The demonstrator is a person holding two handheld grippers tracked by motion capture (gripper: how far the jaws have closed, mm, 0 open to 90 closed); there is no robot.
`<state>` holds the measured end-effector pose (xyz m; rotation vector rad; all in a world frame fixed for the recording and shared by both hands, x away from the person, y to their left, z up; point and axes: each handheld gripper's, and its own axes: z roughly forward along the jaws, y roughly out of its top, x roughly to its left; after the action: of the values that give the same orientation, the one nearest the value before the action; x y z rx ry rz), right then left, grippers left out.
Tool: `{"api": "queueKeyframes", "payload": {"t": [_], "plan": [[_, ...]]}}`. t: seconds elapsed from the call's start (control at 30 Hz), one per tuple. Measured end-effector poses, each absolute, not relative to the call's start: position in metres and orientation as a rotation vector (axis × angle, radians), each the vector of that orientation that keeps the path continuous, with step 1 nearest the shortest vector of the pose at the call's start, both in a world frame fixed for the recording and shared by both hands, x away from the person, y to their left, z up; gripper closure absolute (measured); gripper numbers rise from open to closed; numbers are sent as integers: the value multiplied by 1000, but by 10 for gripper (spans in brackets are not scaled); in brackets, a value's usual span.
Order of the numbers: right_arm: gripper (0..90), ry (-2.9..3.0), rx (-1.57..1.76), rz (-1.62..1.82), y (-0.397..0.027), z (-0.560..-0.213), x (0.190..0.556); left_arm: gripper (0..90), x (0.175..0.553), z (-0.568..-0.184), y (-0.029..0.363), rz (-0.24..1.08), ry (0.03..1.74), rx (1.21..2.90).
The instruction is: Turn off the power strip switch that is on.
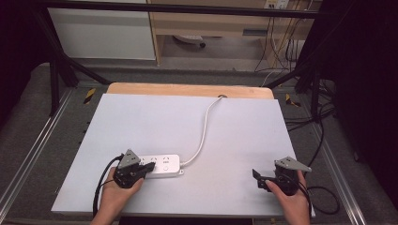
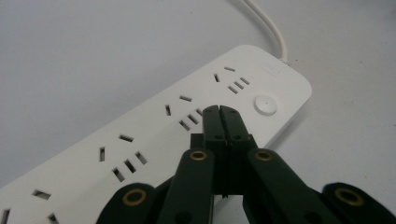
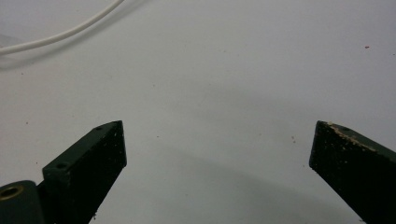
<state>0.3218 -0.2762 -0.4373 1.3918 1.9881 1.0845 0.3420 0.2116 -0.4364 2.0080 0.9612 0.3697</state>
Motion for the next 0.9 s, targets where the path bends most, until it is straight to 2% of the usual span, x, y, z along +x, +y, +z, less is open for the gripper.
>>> {"api": "queueKeyframes", "payload": {"t": [0.9], "plan": [[45,1985,1412,1080,-277,-439,322,900,343,-435,210,375,954,2035]]}}
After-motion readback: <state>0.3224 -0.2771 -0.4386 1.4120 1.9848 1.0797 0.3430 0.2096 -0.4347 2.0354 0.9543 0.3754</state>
